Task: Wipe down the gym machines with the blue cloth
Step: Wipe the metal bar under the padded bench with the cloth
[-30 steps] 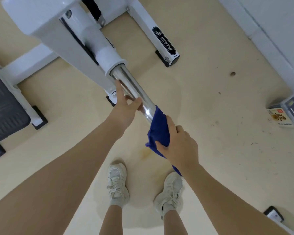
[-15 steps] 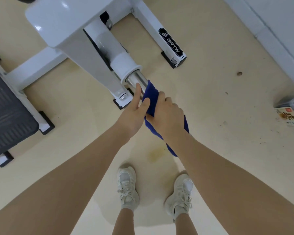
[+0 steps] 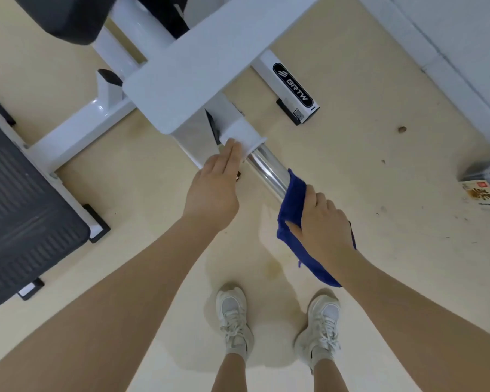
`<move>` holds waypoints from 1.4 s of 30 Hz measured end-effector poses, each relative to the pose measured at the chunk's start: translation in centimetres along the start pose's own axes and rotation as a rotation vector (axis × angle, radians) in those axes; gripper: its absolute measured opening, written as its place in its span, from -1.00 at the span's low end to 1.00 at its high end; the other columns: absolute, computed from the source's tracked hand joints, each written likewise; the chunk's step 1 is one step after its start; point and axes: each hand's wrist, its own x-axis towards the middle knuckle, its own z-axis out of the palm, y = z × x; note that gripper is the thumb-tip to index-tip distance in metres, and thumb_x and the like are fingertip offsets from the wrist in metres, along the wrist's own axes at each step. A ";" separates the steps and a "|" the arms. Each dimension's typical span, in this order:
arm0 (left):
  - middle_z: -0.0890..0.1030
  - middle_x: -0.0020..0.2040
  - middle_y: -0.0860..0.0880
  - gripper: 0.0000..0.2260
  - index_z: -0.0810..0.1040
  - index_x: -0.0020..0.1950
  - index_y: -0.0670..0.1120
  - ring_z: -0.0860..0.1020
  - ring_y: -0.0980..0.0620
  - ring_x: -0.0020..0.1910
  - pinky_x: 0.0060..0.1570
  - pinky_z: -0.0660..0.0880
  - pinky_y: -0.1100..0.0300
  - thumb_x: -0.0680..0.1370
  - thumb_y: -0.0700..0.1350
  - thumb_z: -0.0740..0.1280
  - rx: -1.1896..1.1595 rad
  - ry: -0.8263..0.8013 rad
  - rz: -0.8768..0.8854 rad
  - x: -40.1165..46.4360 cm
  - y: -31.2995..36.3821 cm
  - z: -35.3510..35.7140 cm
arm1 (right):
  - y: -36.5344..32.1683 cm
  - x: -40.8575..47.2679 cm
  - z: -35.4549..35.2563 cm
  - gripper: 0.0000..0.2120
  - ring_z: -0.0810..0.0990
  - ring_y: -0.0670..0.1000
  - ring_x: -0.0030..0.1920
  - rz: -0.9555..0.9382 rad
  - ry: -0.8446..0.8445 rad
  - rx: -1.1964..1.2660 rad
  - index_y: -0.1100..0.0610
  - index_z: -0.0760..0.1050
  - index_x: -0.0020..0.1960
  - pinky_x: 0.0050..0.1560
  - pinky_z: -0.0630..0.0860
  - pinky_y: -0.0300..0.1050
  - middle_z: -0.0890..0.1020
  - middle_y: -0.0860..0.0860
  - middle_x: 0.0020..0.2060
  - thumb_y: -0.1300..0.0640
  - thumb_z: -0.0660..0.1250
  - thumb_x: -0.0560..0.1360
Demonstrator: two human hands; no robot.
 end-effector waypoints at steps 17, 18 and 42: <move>-0.05 0.54 0.12 -0.25 -0.12 0.53 -0.01 -0.06 0.05 0.52 0.42 0.06 0.23 0.42 -0.42 0.08 -0.131 -0.095 0.034 0.6 -2.0 0.1 | -0.8 0.6 0.2 -0.33 0.54 0.11 -0.40 0.072 0.088 0.096 0.31 0.46 0.16 -0.41 0.37 -0.15 0.56 0.10 -0.27 -0.09 0.55 0.24; -0.07 0.54 0.12 -0.23 -0.12 0.53 0.00 -0.07 0.05 0.52 0.43 0.05 0.23 0.41 -0.43 0.08 -0.142 -0.097 0.050 0.6 -1.8 0.0 | -0.4 0.2 0.1 -0.31 0.56 0.13 -0.34 0.091 0.023 0.115 0.29 0.42 0.23 -0.37 0.37 -0.13 0.57 0.11 -0.21 -0.09 0.52 0.27; -0.05 0.54 0.09 -0.34 0.03 0.53 -0.03 0.01 0.09 0.51 0.35 0.01 0.37 0.47 -0.38 0.12 -0.150 -0.140 -0.164 -0.5 0.0 -3.8 | -5.7 10.1 -8.4 -0.53 0.35 0.13 0.35 -0.269 0.052 0.709 0.14 0.25 0.45 0.32 0.30 -0.04 0.36 0.06 0.40 0.06 0.18 0.57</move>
